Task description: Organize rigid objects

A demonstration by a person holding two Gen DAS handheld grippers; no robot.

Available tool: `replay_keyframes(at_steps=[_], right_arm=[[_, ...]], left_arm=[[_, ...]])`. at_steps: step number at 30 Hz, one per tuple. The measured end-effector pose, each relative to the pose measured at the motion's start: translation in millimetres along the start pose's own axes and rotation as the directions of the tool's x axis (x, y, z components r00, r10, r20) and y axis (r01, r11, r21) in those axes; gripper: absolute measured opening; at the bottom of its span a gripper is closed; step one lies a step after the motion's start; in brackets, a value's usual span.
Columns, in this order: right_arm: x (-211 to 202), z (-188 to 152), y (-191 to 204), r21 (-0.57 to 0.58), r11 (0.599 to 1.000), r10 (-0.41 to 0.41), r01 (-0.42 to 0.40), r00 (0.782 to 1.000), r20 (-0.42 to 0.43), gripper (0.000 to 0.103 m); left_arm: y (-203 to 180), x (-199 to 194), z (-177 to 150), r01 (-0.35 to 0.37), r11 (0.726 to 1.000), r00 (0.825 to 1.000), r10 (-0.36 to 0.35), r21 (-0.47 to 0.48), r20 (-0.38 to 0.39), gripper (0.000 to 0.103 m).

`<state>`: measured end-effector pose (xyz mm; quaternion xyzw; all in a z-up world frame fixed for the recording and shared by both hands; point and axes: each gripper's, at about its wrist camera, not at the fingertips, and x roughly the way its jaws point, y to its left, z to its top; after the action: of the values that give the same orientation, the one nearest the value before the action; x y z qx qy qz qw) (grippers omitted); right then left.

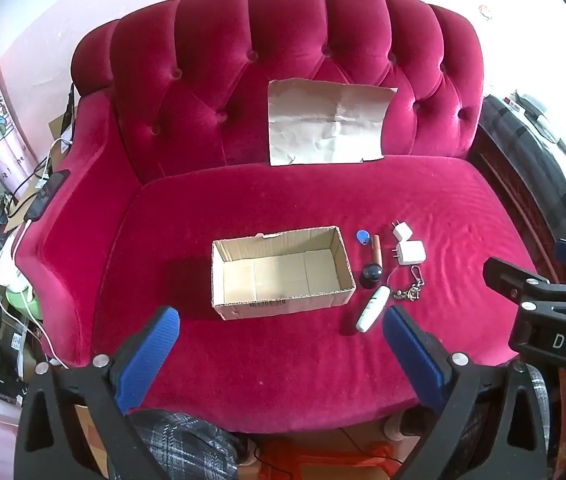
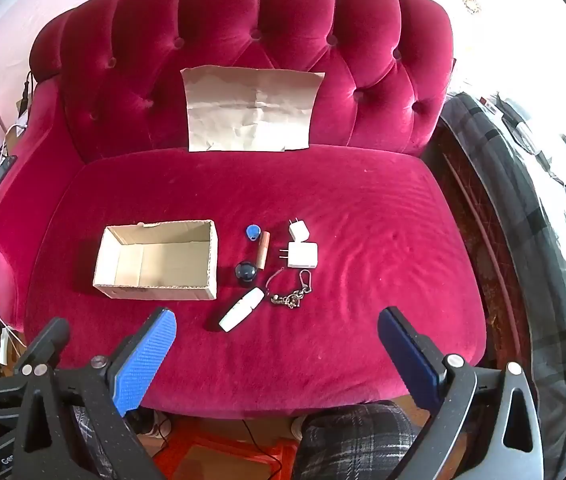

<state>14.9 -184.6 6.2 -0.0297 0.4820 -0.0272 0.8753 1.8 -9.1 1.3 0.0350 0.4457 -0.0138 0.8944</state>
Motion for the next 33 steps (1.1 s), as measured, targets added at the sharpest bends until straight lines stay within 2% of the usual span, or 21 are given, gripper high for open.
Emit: replay_keyframes(at_steps=[33], right_arm=[[13.0,8.7,-0.4,-0.003,1.000,0.013,-0.013,0.999,-0.039,0.103]], left_arm=[[1.8,7.5,6.9,0.012,1.000,1.000,-0.012,0.013,-0.021,0.103]])
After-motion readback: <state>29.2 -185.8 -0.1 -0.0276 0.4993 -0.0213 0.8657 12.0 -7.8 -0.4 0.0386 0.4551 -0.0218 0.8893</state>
